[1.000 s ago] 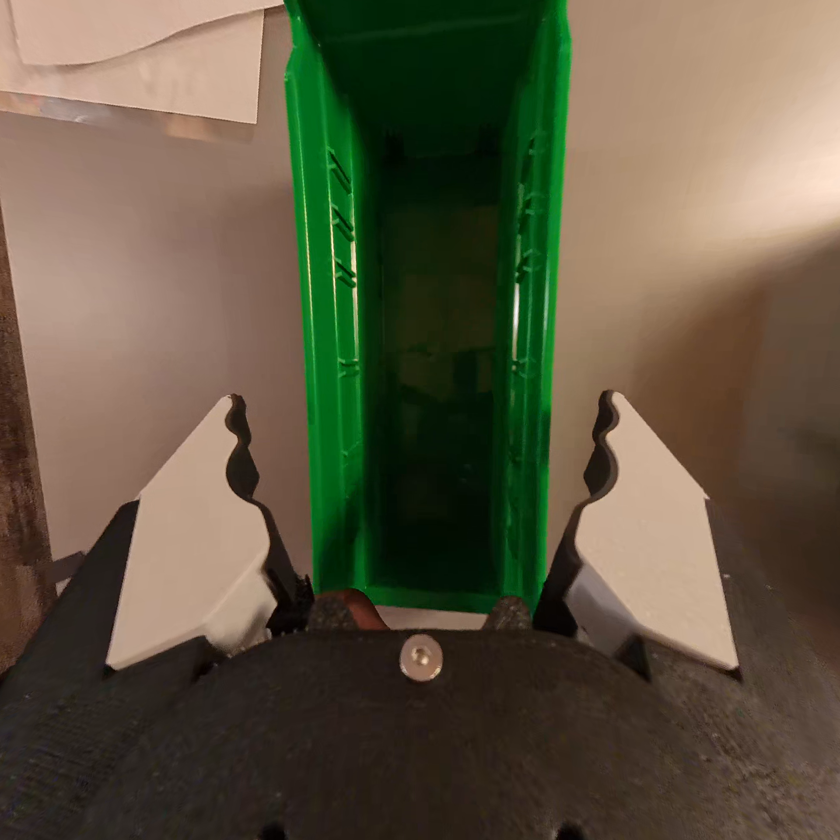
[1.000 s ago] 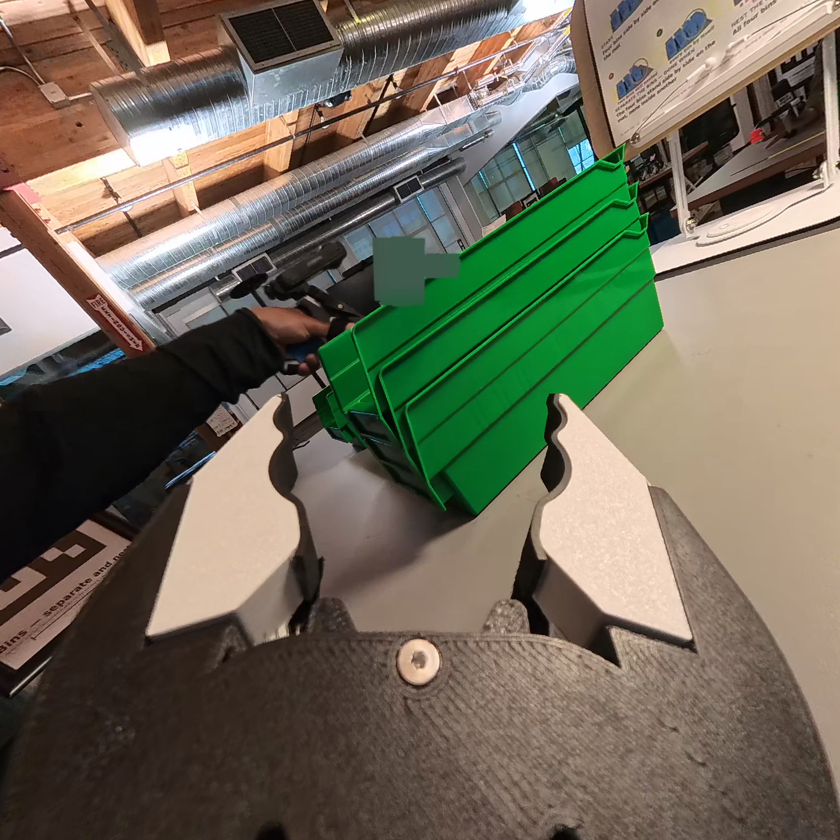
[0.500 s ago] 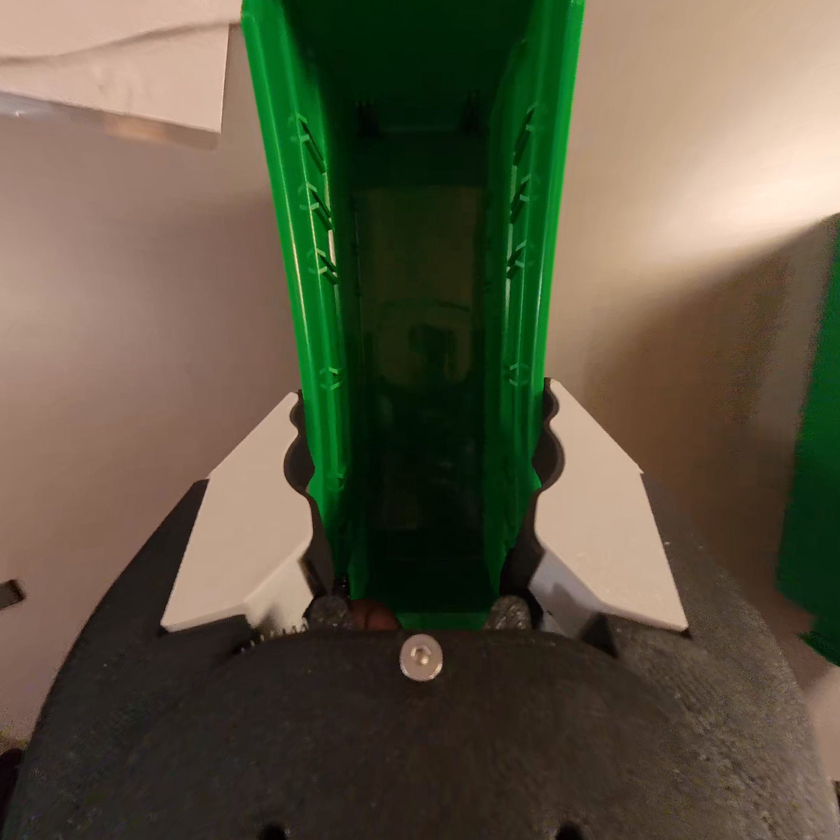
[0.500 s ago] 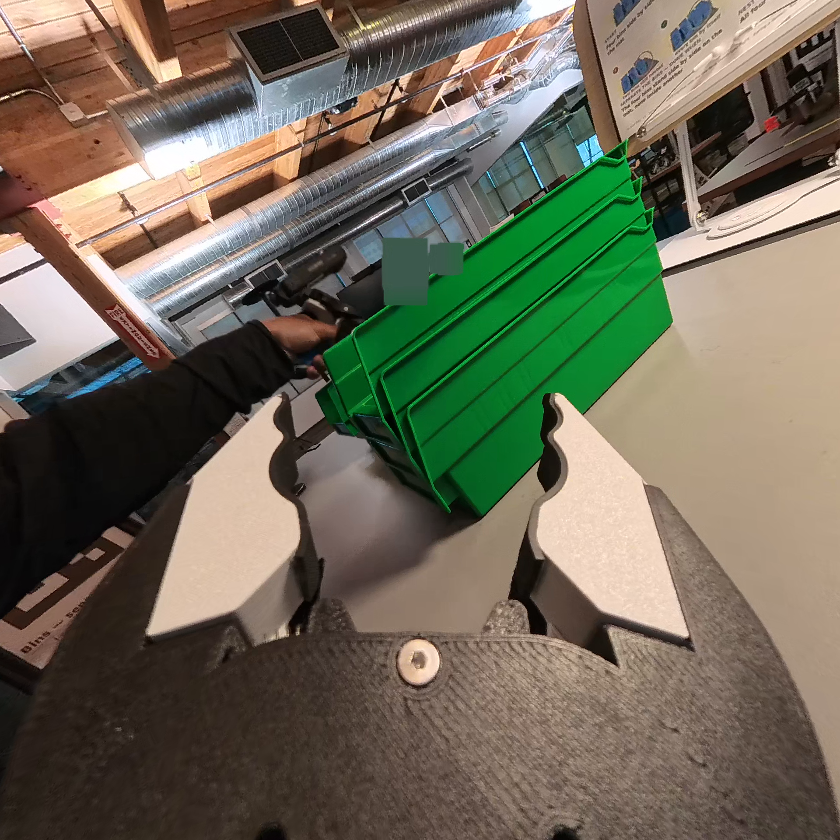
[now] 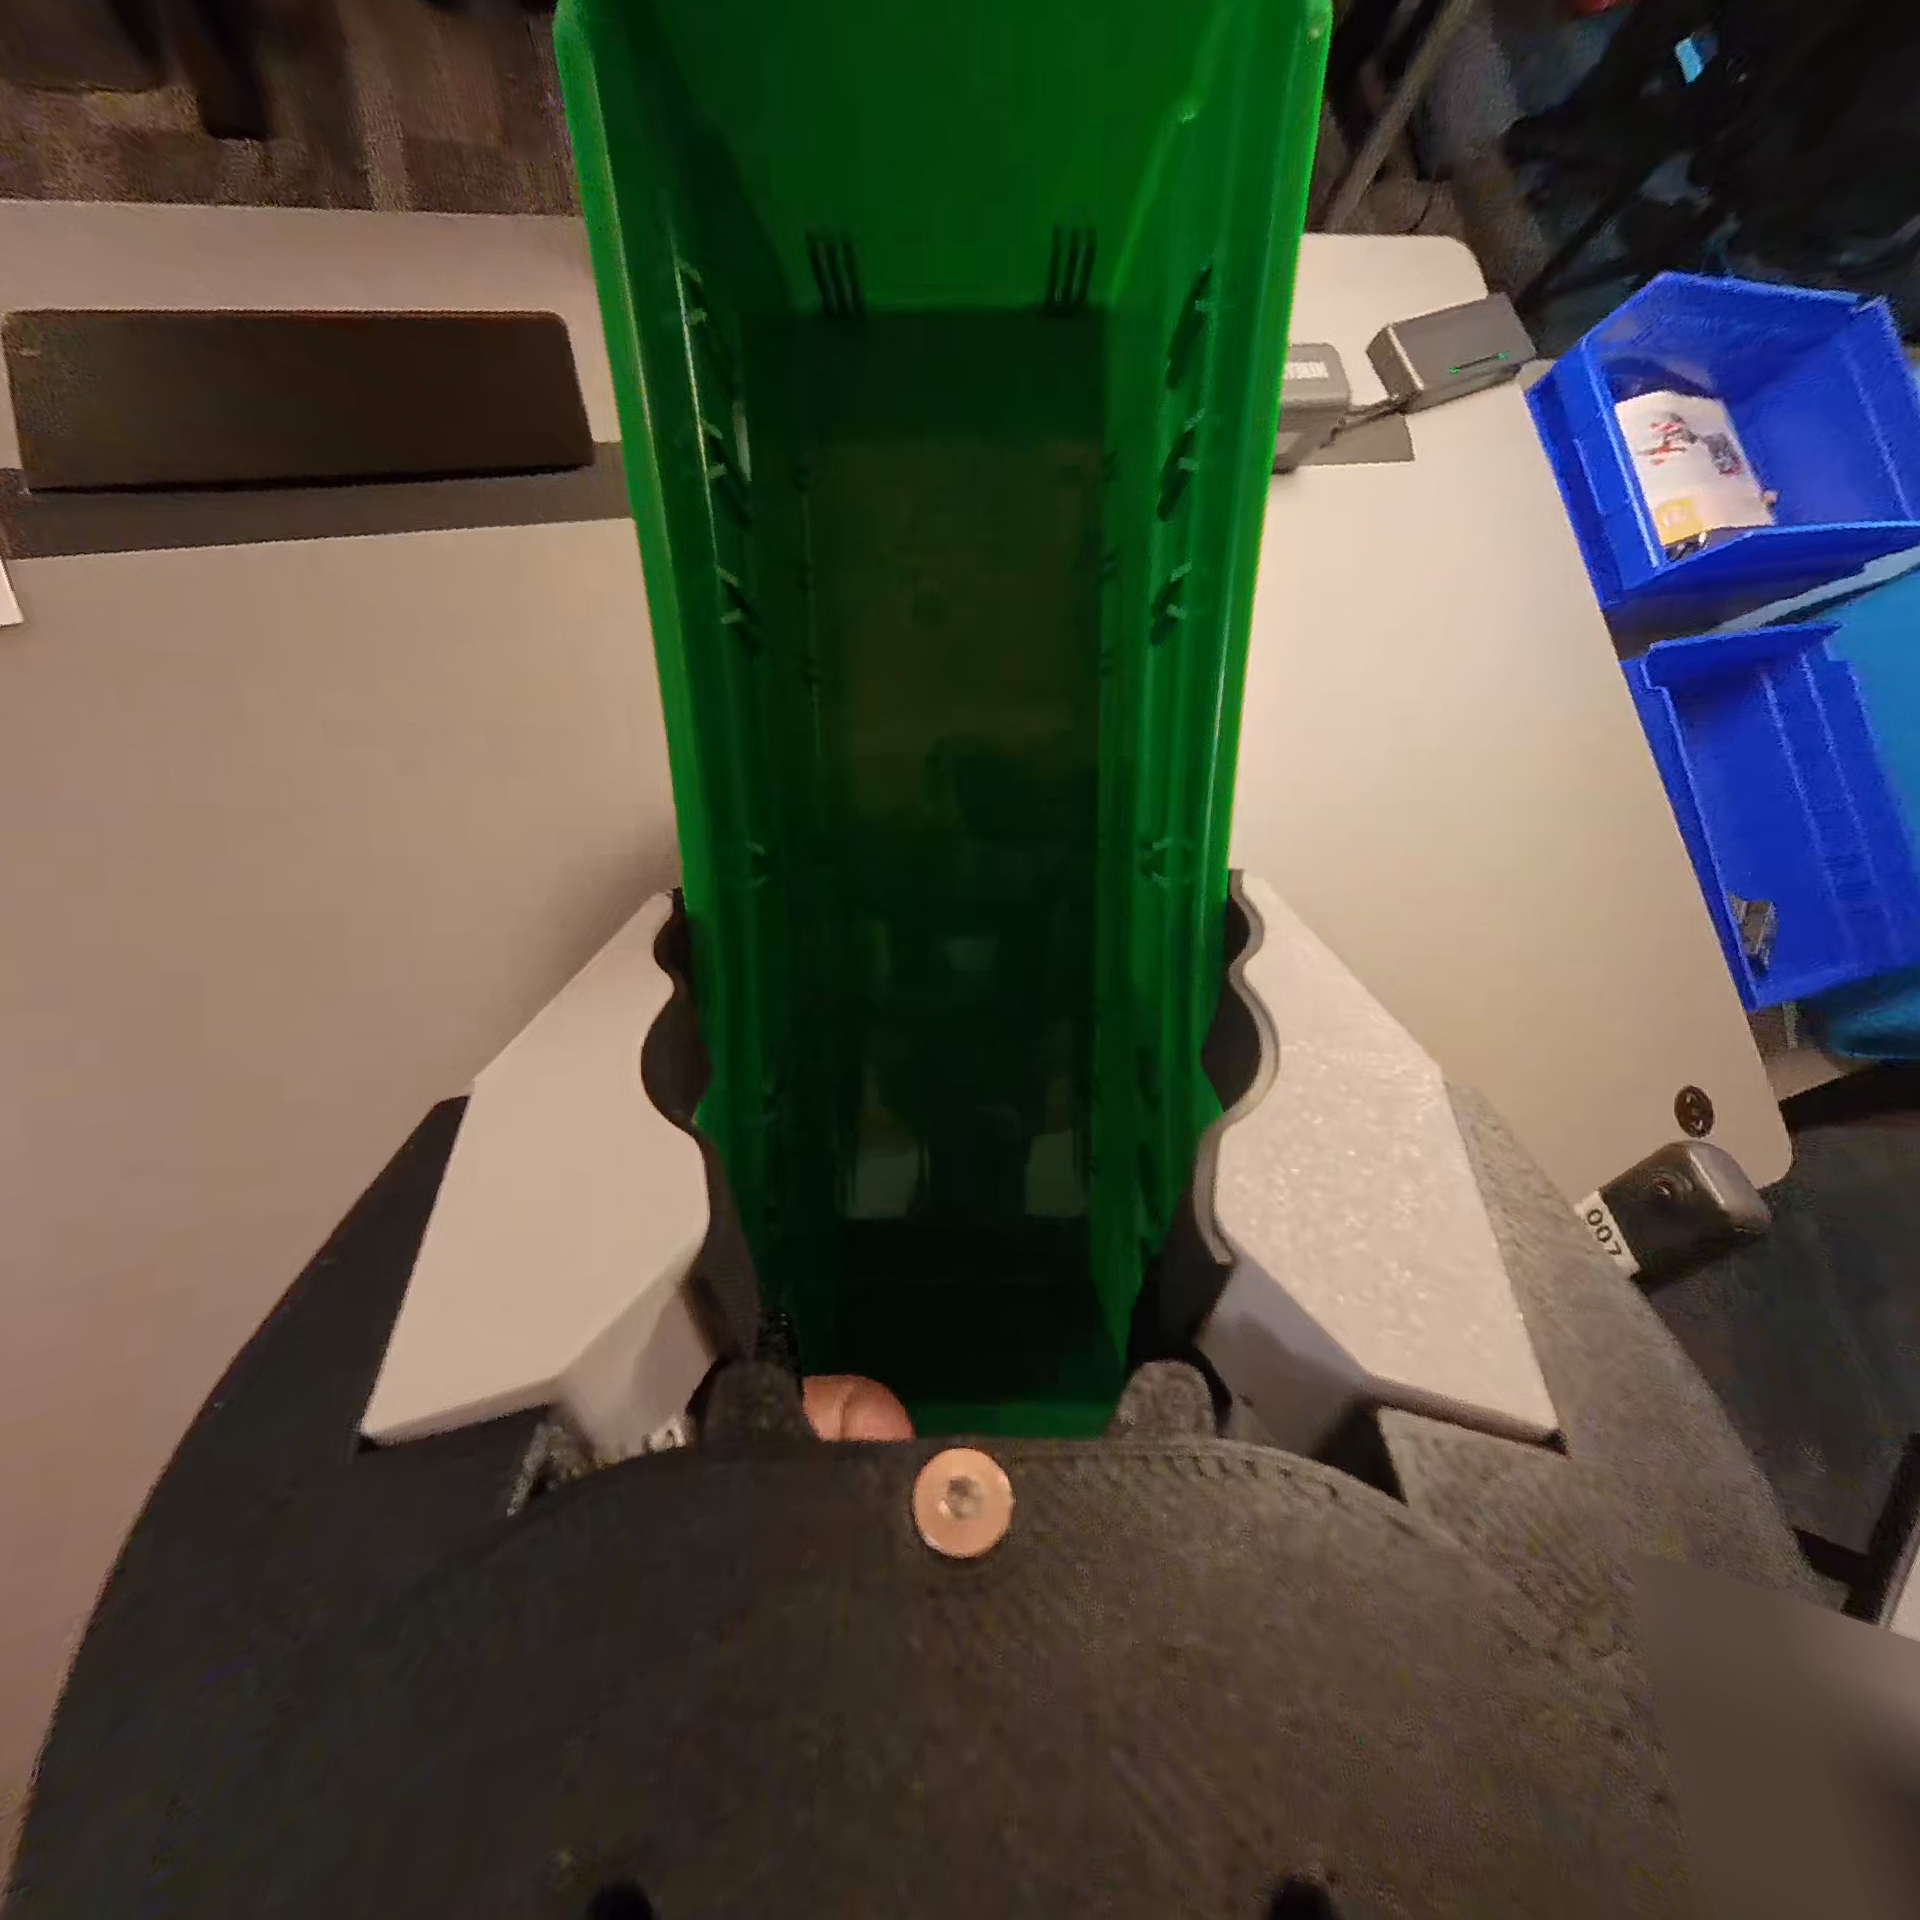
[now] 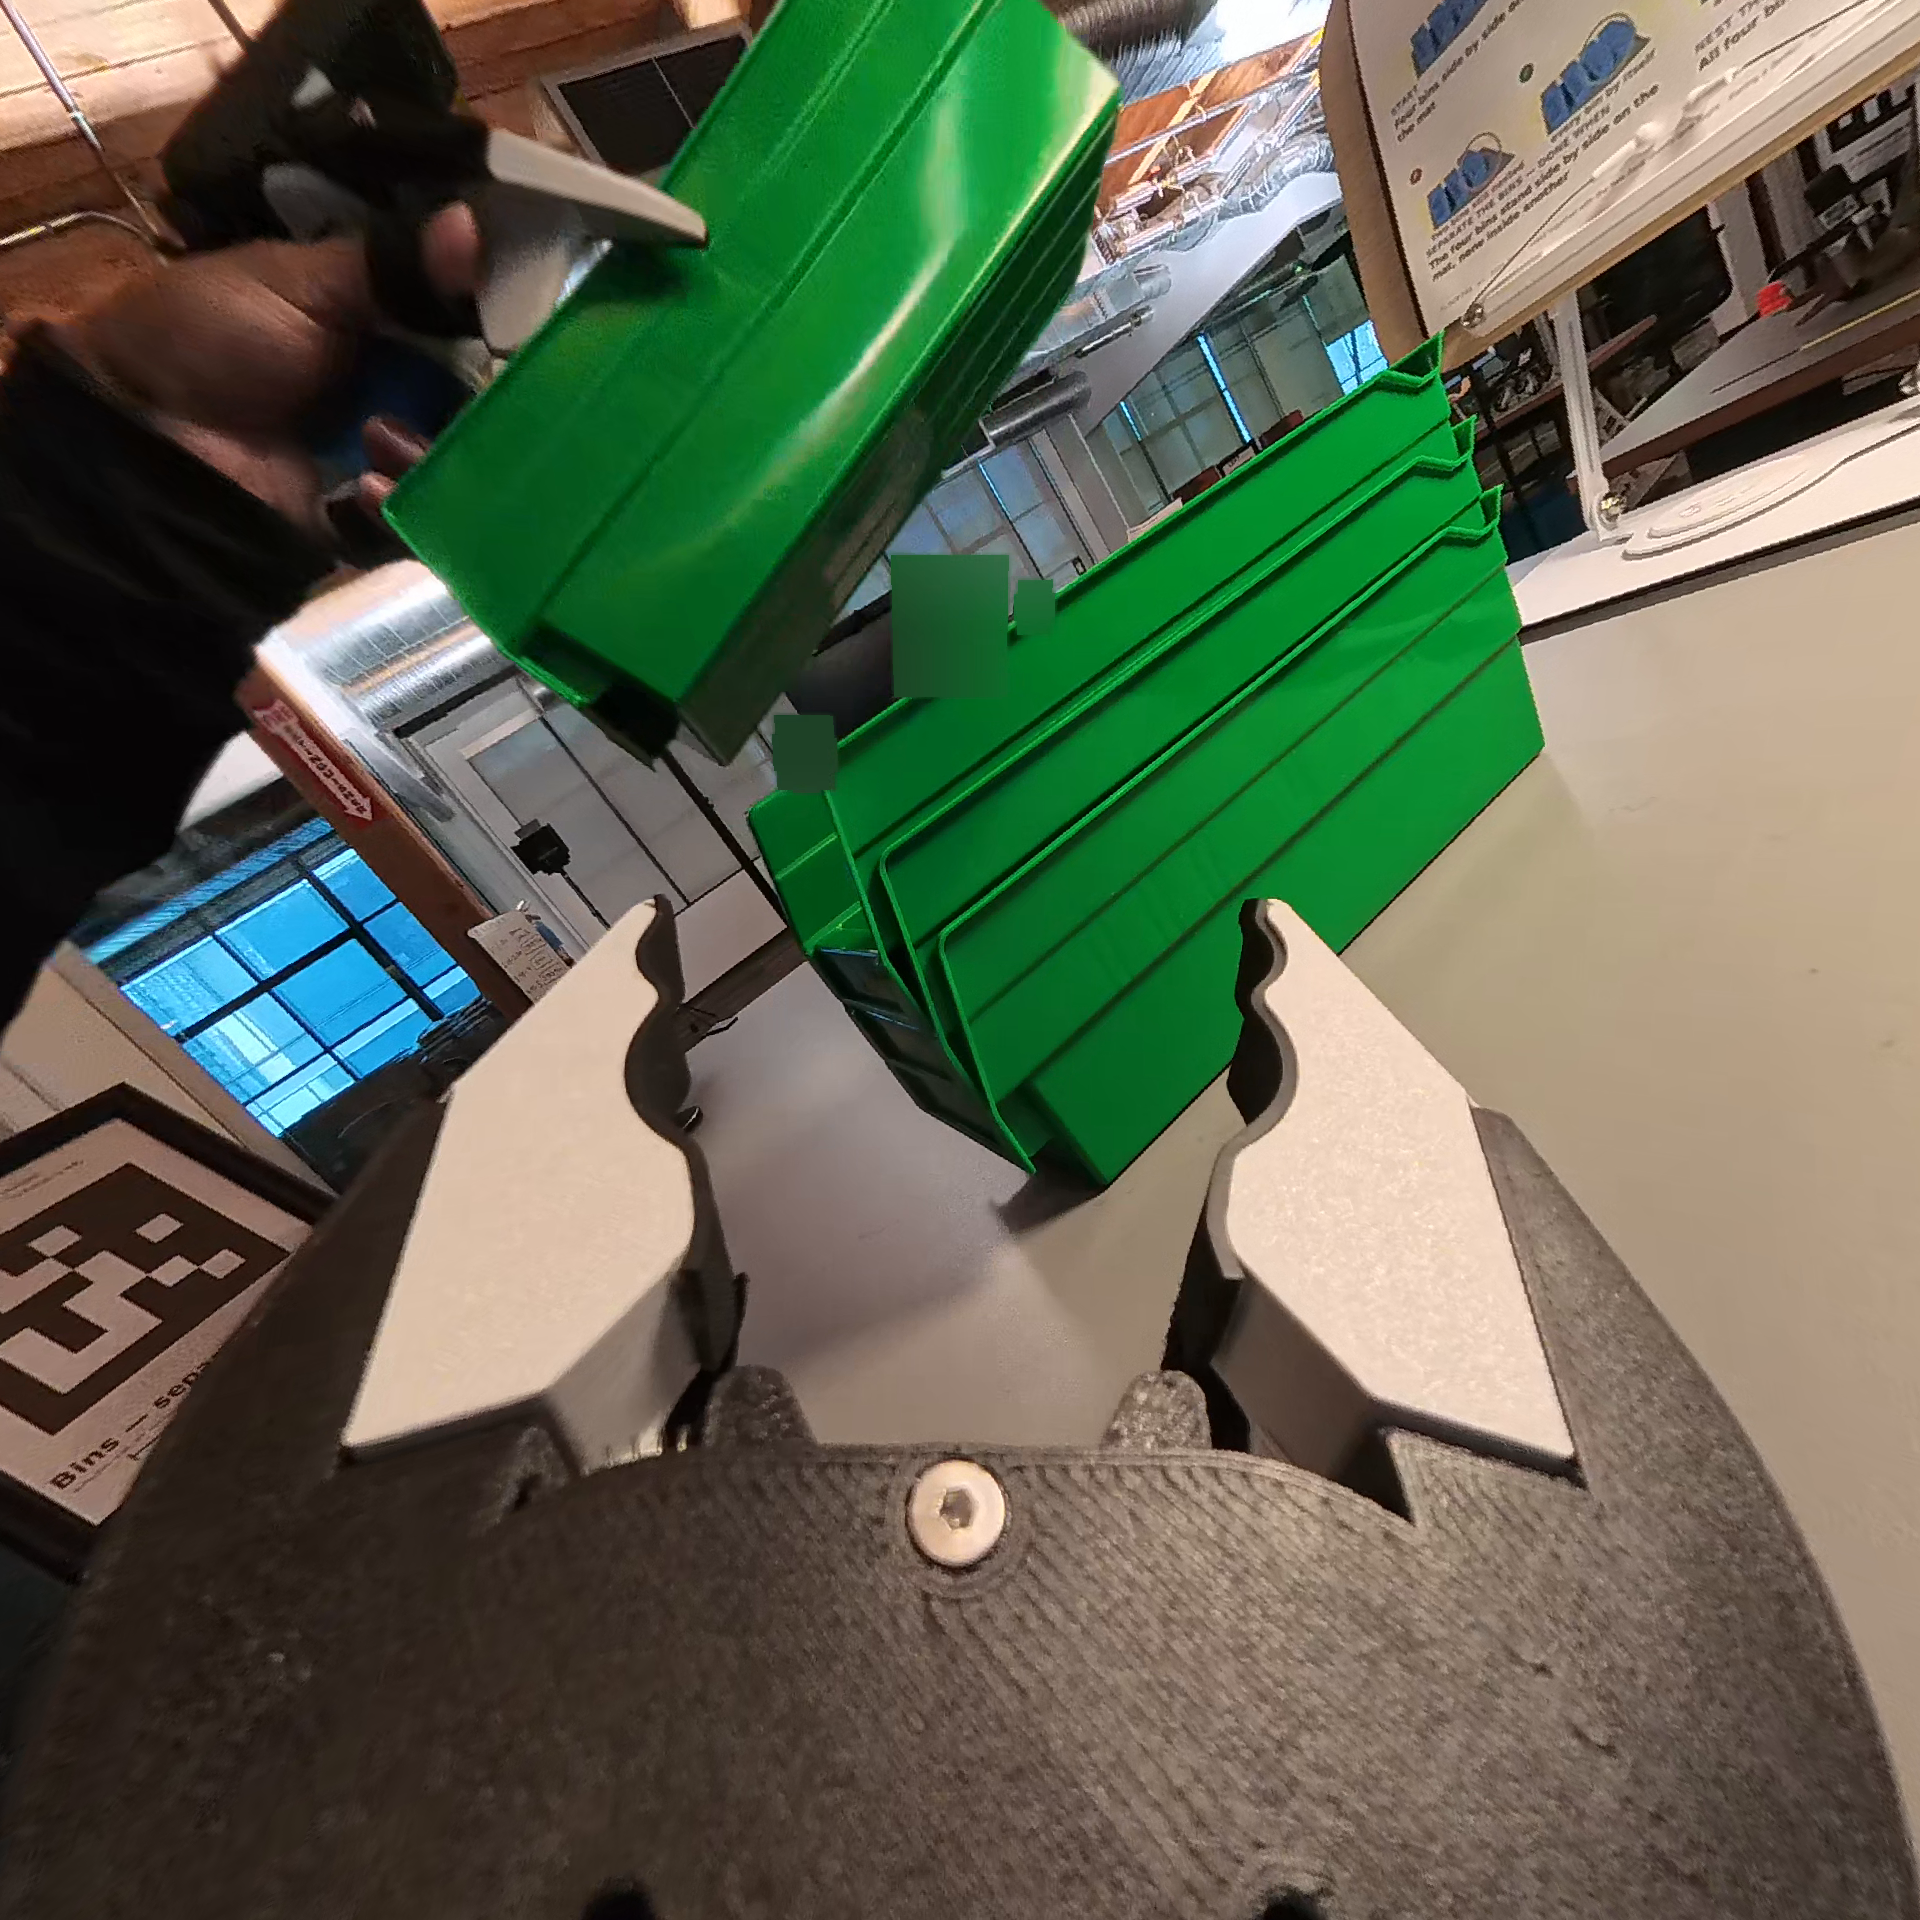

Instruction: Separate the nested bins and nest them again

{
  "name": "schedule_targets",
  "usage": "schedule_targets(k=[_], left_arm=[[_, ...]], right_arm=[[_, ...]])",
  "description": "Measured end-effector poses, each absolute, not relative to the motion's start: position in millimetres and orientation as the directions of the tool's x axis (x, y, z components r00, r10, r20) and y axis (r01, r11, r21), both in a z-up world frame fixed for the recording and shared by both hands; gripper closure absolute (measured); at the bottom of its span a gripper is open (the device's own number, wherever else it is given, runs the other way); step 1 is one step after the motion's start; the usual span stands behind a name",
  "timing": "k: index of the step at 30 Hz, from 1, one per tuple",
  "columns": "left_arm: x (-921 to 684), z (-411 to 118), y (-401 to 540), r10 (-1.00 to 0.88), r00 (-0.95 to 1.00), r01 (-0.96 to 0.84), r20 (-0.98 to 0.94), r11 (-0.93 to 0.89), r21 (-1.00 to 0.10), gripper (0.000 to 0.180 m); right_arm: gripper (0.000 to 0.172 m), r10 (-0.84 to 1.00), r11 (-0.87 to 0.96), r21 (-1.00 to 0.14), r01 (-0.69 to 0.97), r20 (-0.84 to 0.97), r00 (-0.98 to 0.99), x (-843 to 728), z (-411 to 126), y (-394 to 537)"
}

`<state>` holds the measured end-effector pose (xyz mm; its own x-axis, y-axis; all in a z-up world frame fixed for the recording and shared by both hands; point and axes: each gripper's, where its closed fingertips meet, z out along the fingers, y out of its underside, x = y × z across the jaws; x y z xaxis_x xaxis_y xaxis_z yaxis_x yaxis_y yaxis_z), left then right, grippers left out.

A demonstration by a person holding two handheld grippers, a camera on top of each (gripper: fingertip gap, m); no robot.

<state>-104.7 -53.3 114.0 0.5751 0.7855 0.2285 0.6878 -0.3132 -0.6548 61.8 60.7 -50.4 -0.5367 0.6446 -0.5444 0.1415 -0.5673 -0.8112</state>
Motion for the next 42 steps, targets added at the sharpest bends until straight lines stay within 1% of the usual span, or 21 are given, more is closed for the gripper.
schedule_targets(k=[5,8,14,18,27,38,39,40,42], left_arm=[[-88,80,-23,0.823,0.53,0.744,0.204,-0.335,-0.579,0.083],[-89,70,-15,0.845,0.506,0.757,0.173,-0.338,-0.559,0.083],[-80,79,5,0.847,0.496,0.765,0.193,-0.32,-0.559,0.081],[-73,82,21,0.842,0.483,0.772,0.242,-0.28,-0.57,0.079],[-90,44,15,0.898,0.379,0.802,0.222,-0.199,-0.563,0.075],[-113,11,25,0.917,0.383,0.783,0.113,-0.257,-0.567,0.064],[-112,7,28,0.911,0.397,0.78,0.113,-0.27,-0.565,0.065],[-113,6,30,0.907,0.407,0.772,0.112,-0.276,-0.573,0.07],[-113,9,35,0.894,0.432,0.748,0.119,-0.281,-0.601,0.07]], right_arm=[[0.065,0.639,-0.571,-0.809,0.139,-0.544,-0.543,63,-49,61],[0.065,0.628,-0.582,-0.801,0.138,-0.551,-0.55,64,-48,62],[0.065,0.611,-0.596,-0.789,0.148,-0.566,-0.553,63,-48,63],[0.065,0.613,-0.593,-0.79,0.153,-0.567,-0.551,63,-49,63],[0.065,0.609,-0.598,-0.787,0.149,-0.568,-0.554,64,-48,63],[0.065,0.6,-0.604,-0.781,0.155,-0.574,-0.557,64,-48,64],[0.065,0.599,-0.605,-0.781,0.155,-0.574,-0.558,64,-48,63],[0.065,0.599,-0.605,-0.781,0.155,-0.574,-0.558,64,-48,63],[0.065,0.594,-0.607,-0.779,0.156,-0.576,-0.561,64,-48,64]])
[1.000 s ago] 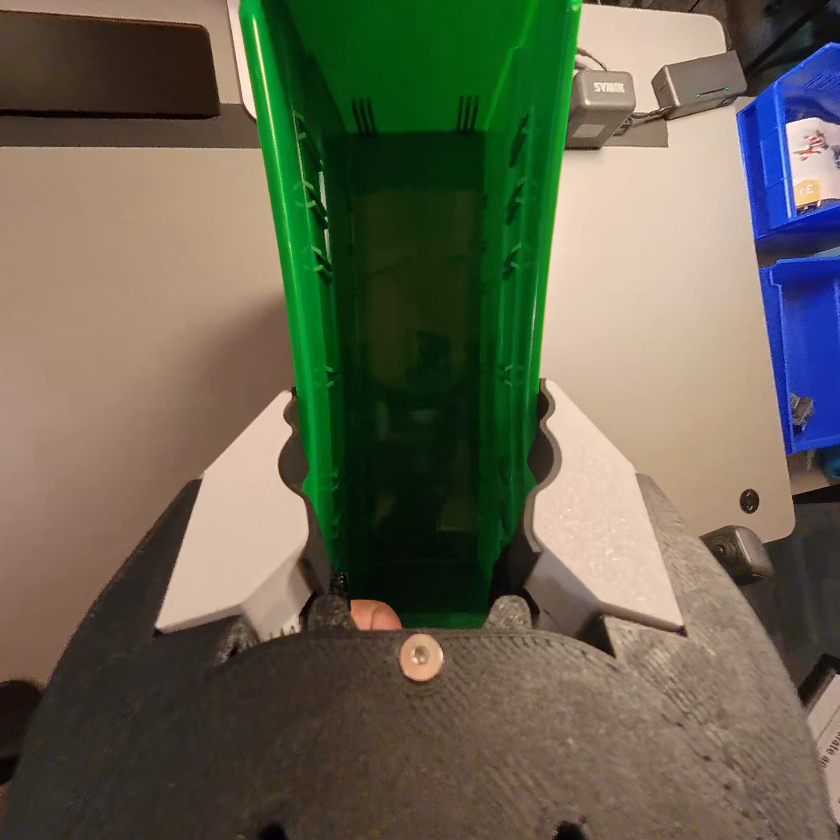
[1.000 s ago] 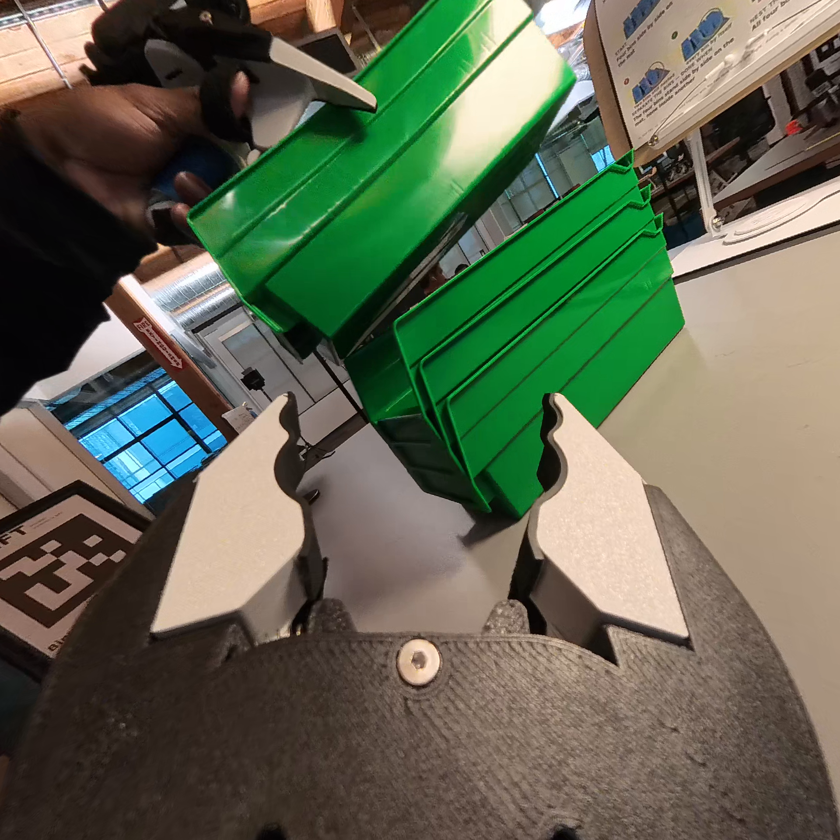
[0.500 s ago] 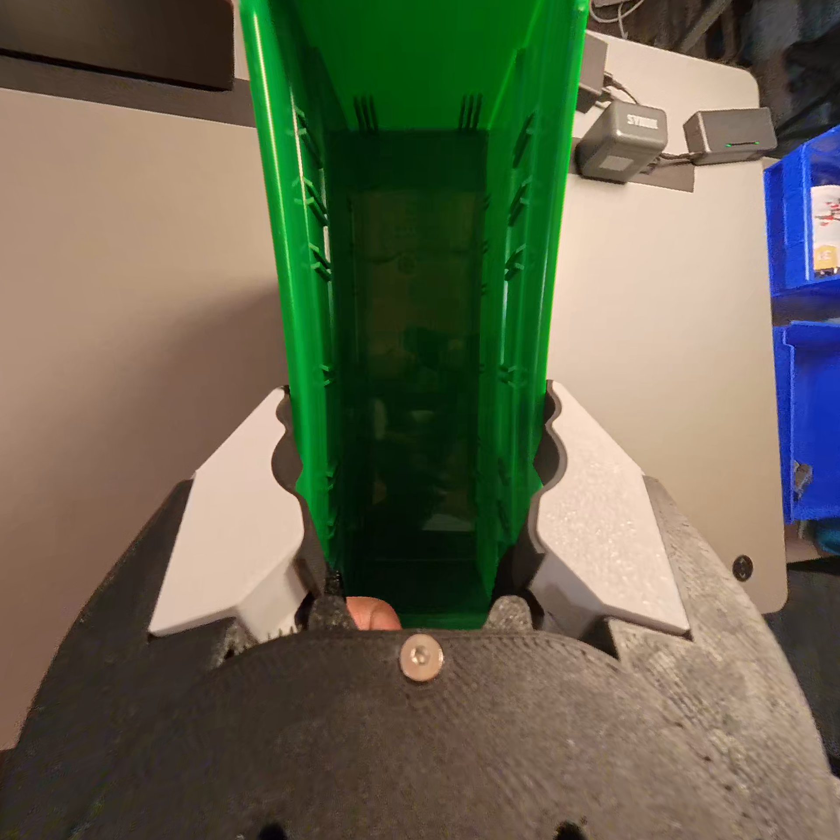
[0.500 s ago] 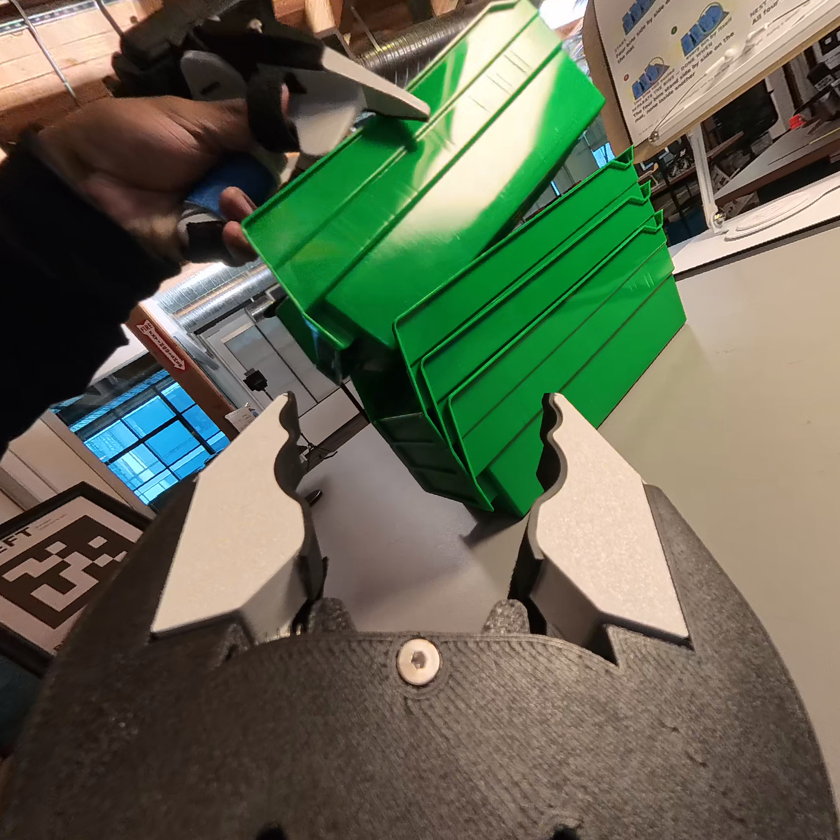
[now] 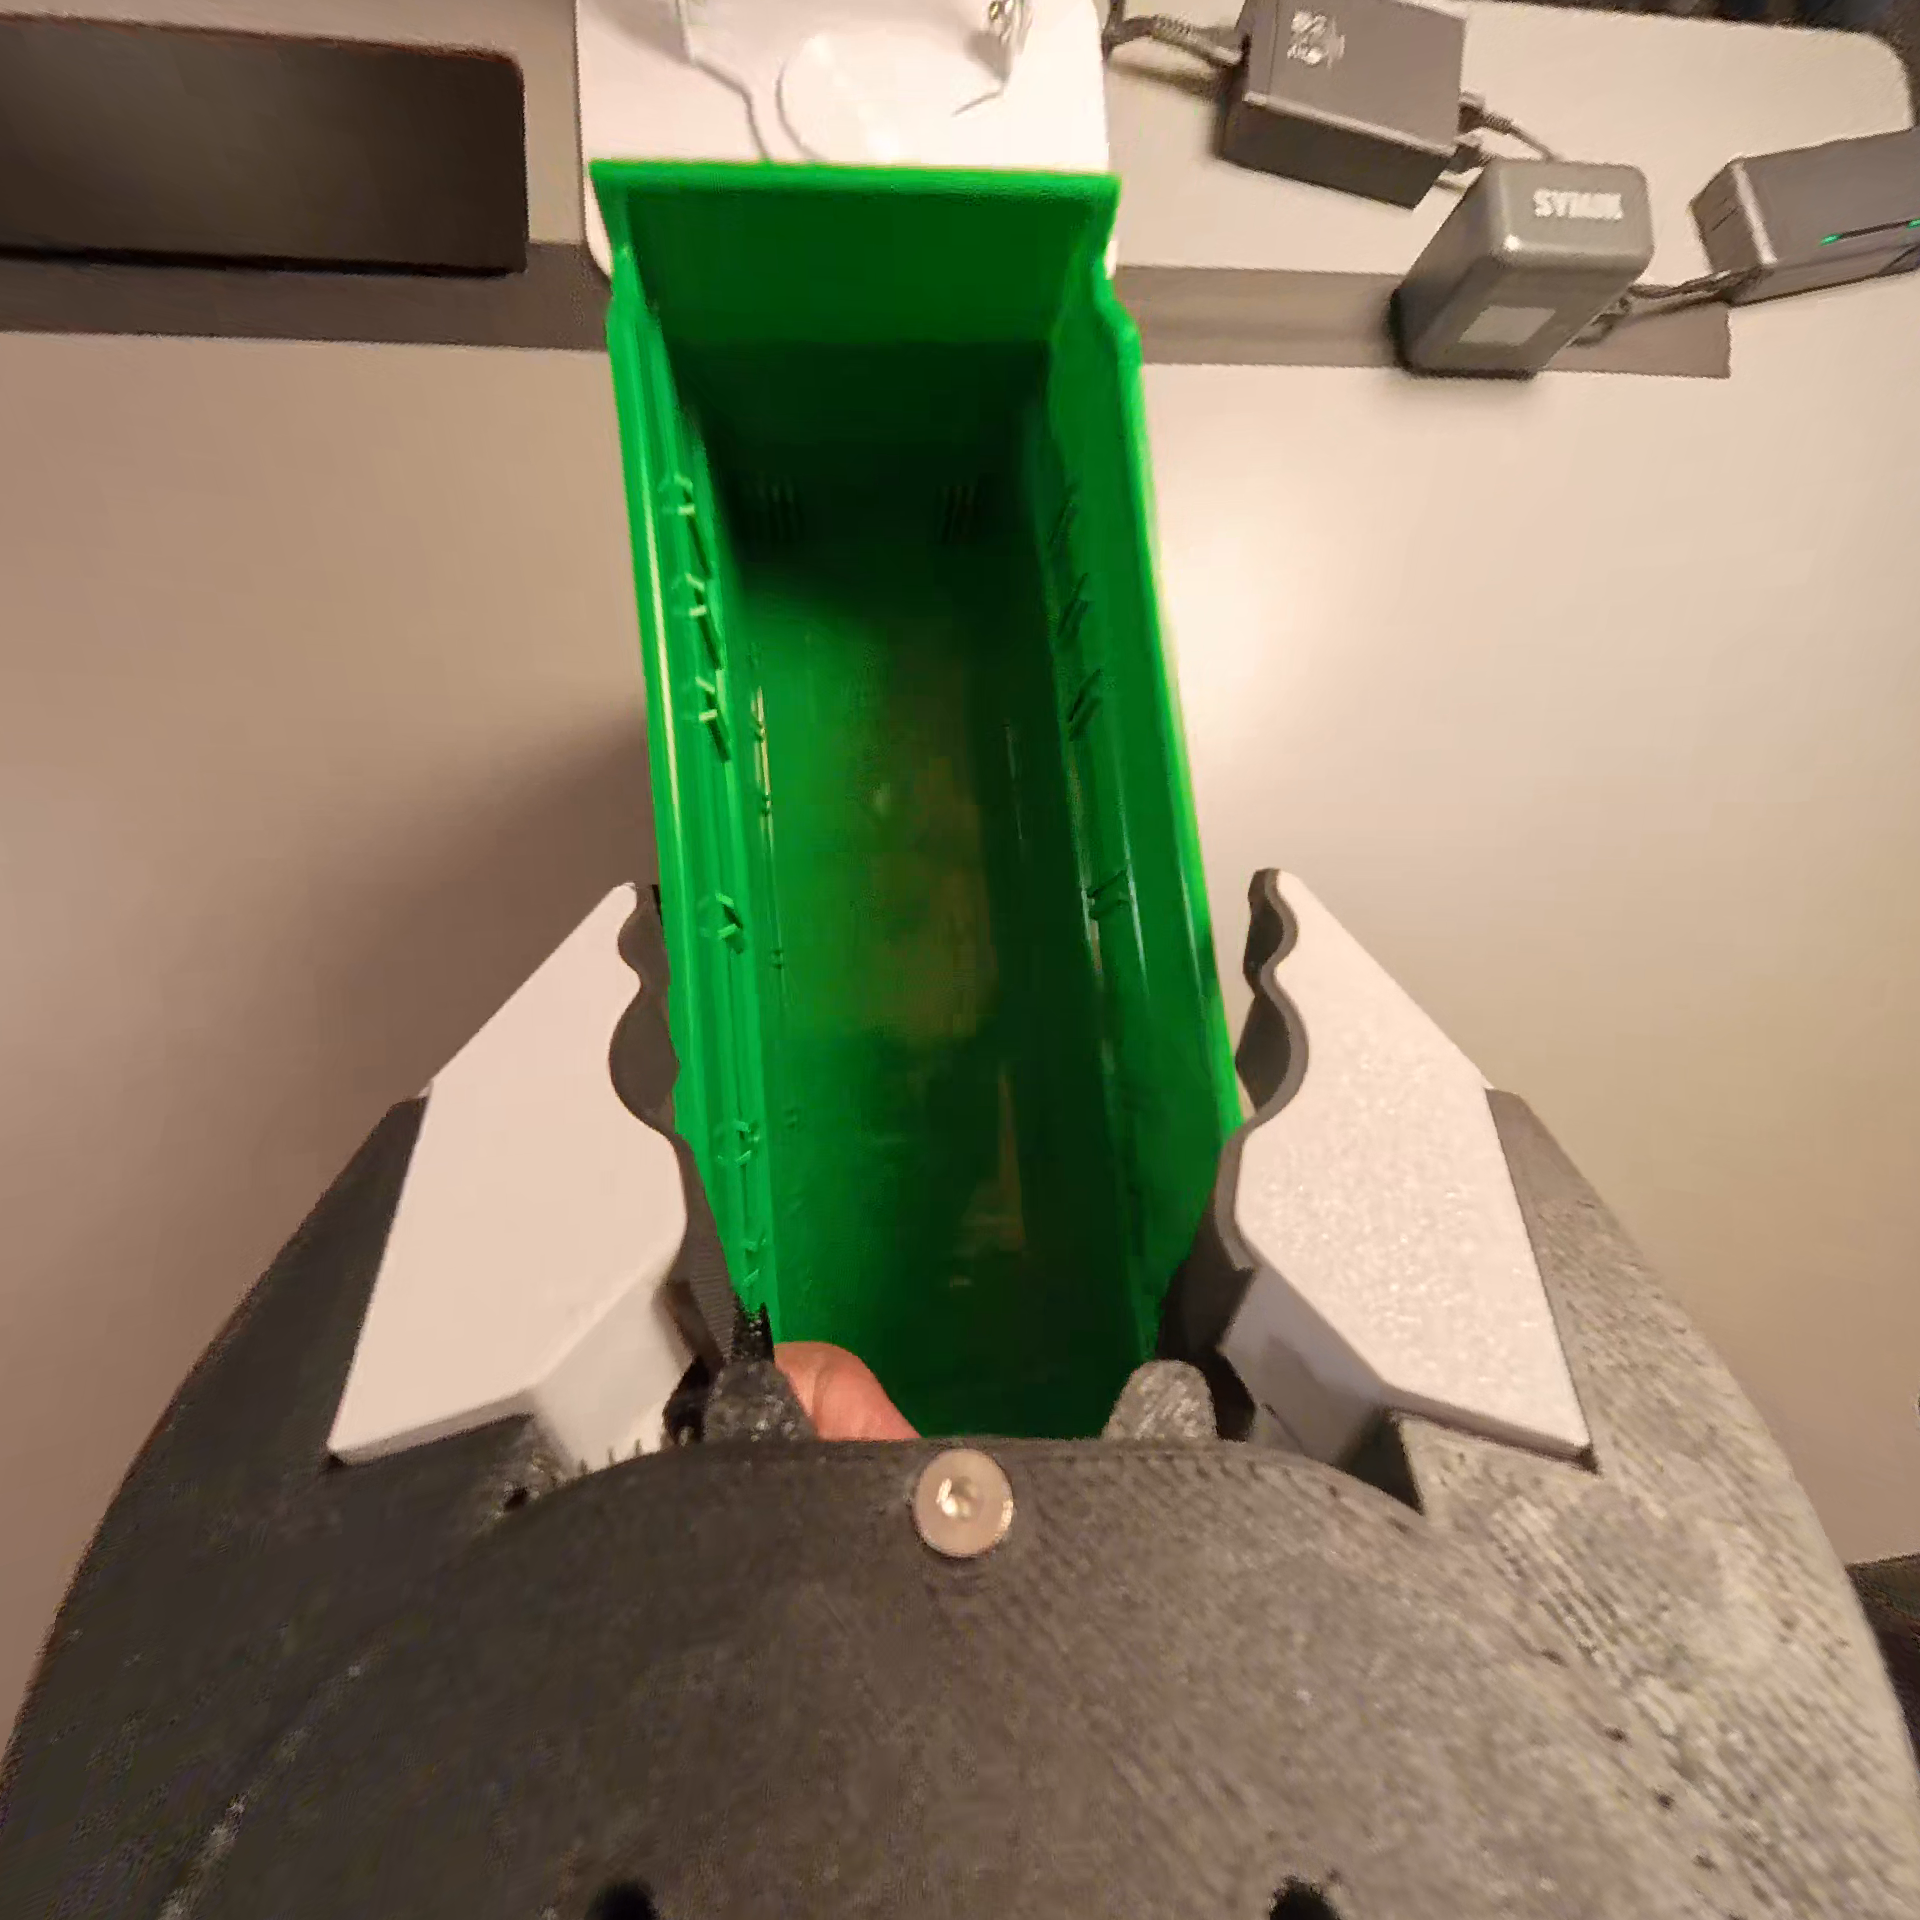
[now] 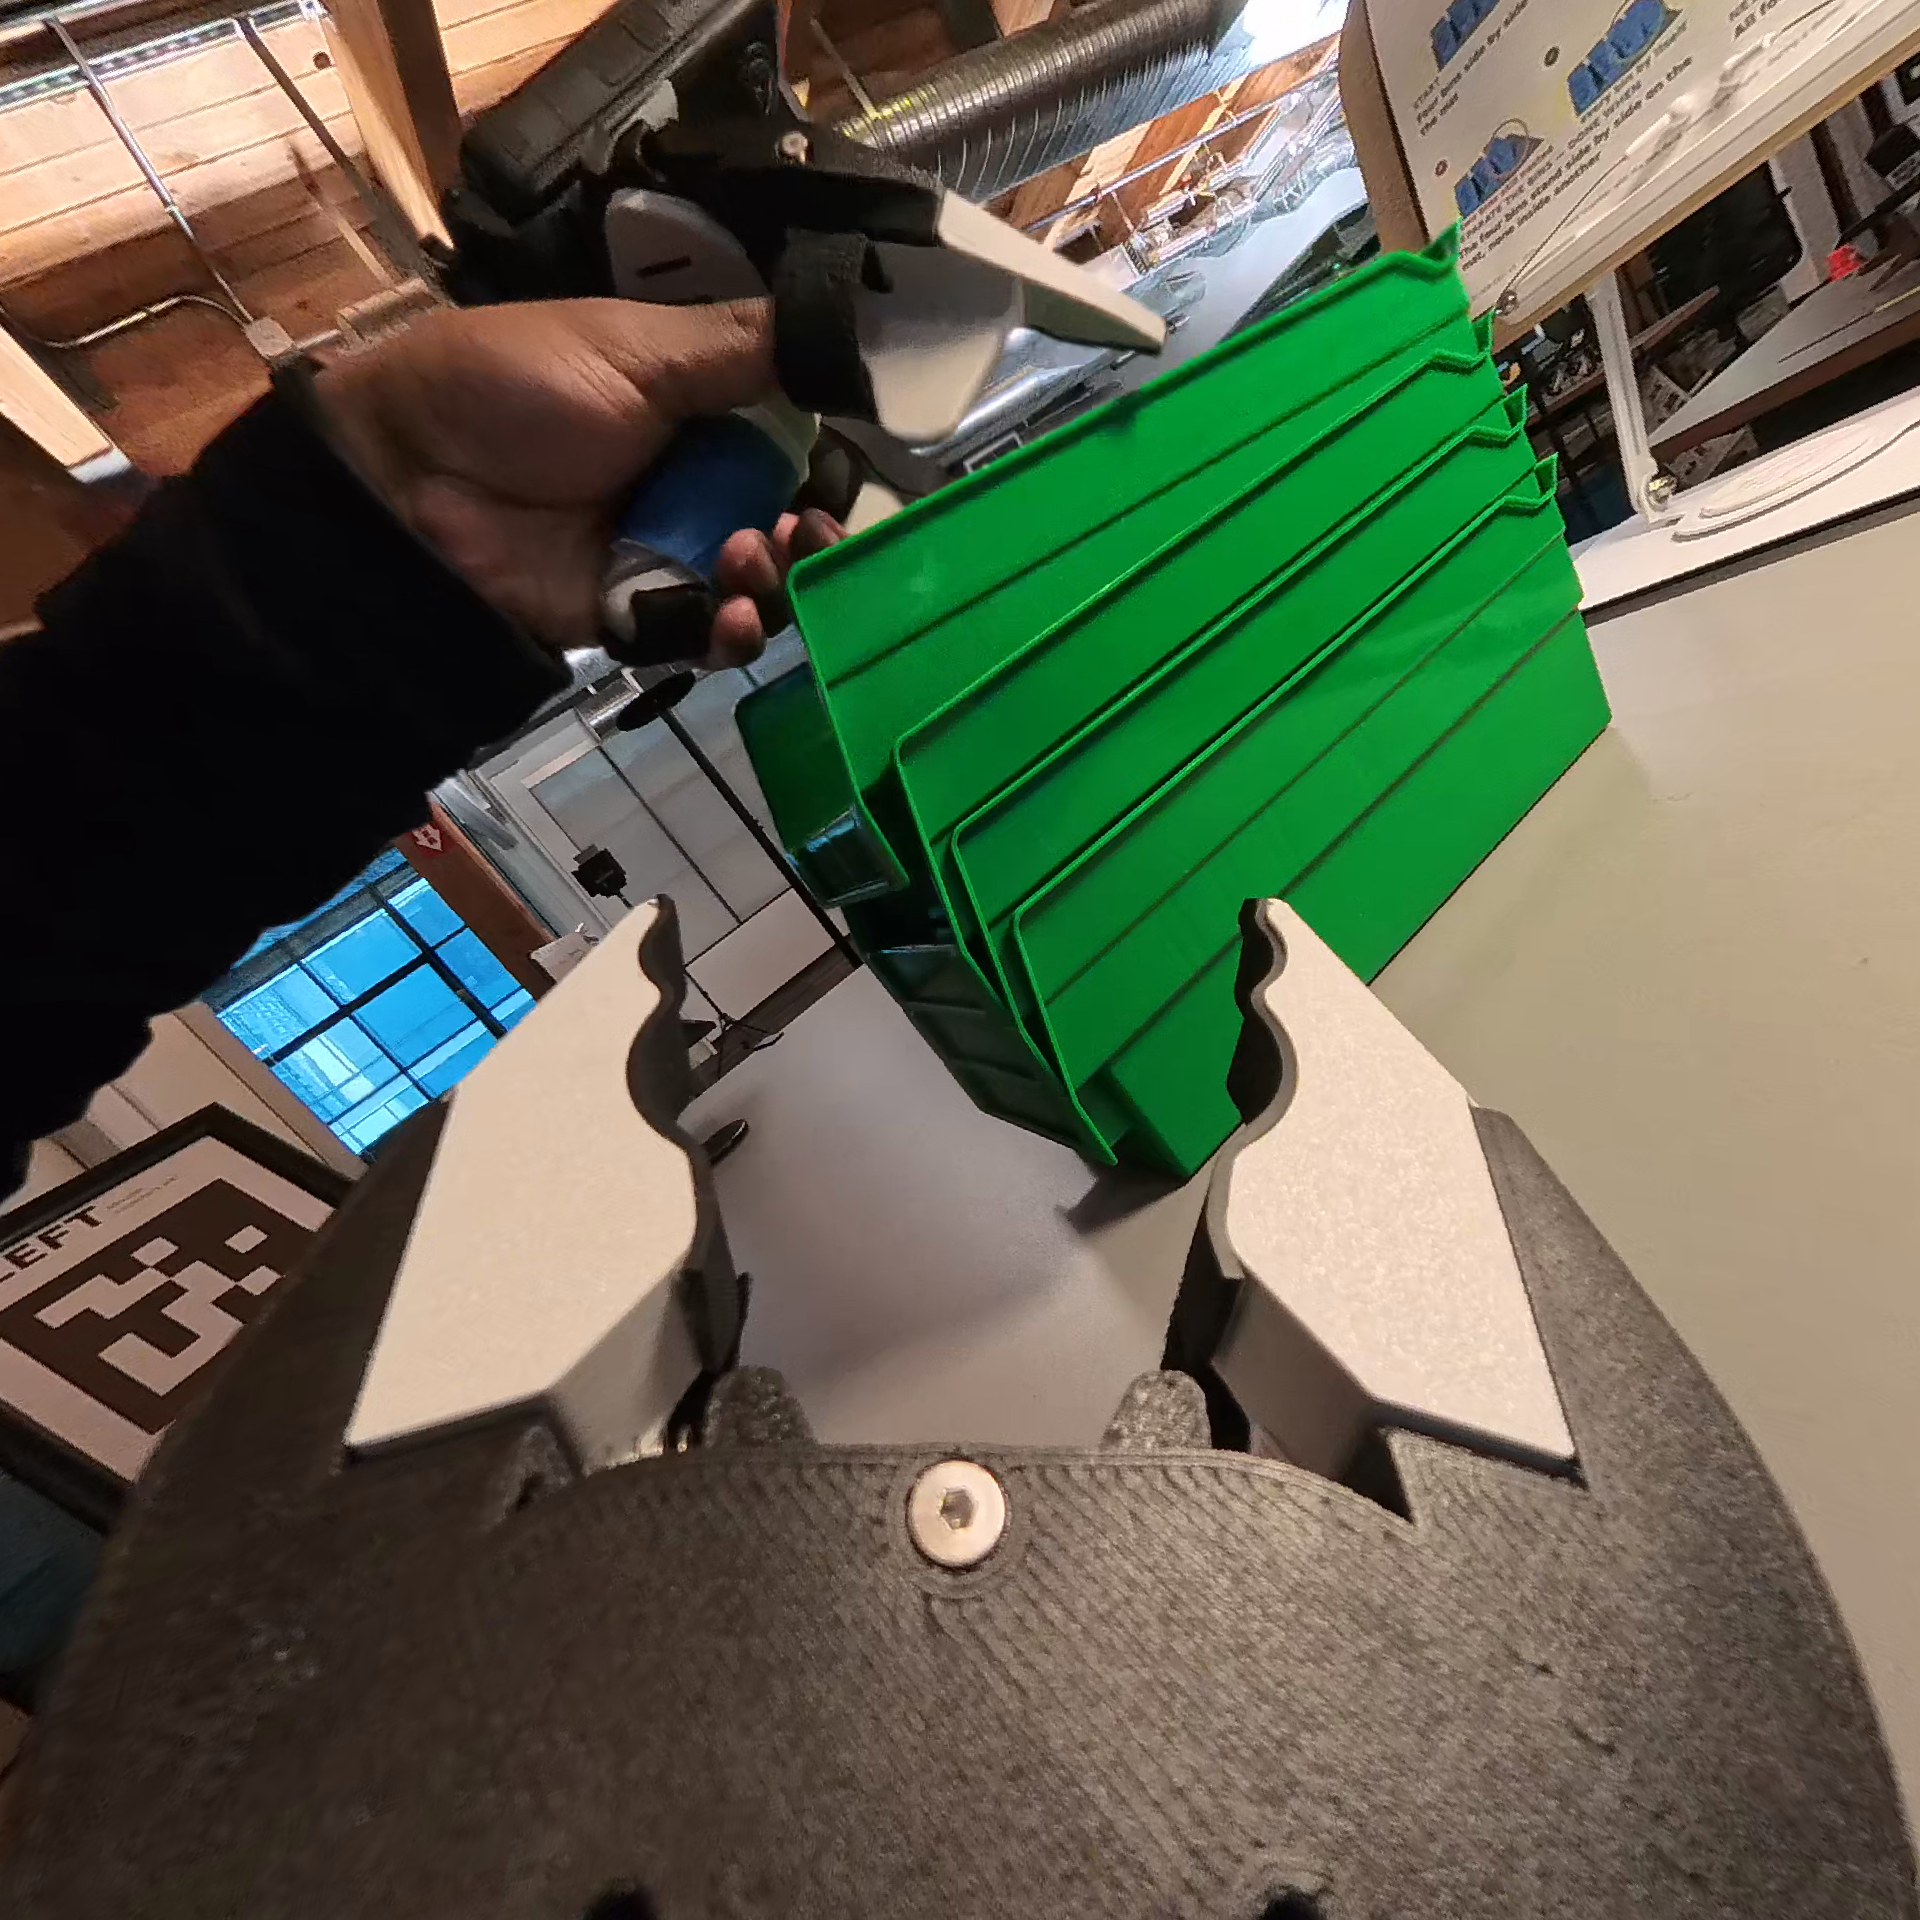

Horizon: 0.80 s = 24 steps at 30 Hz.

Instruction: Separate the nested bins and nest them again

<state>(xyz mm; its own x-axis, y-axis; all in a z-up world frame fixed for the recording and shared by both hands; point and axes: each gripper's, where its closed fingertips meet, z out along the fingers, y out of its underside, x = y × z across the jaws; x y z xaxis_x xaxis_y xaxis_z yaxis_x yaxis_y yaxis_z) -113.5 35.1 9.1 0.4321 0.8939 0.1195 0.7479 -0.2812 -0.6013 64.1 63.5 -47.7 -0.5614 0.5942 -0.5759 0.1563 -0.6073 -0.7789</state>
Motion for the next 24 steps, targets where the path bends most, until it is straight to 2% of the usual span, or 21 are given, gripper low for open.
schedule_targets(k=[6,10,19,24], left_arm=[[-98,32,39,0.791,0.587,0.636,0.173,-0.318,-0.703,0.066],[-82,36,18,0.731,0.671,0.541,0.122,-0.371,-0.755,0.066],[-61,23,-46,0.63,0.771,0.386,0.095,-0.343,-0.857,0.067],[-37,-9,-52,0.49,0.871,0.259,0.029,-0.41,-0.875,0.064]], right_arm=[[0.065,0.589,-0.61,-0.776,0.159,-0.578,-0.564,64,-48,64],[0.065,0.599,-0.597,-0.785,0.166,-0.574,-0.558,63,-49,62],[0.065,0.63,-0.566,-0.806,0.175,-0.56,-0.538,60,-54,58],[0.065,0.649,-0.544,-0.818,0.185,-0.55,-0.525,58,-57,56]])
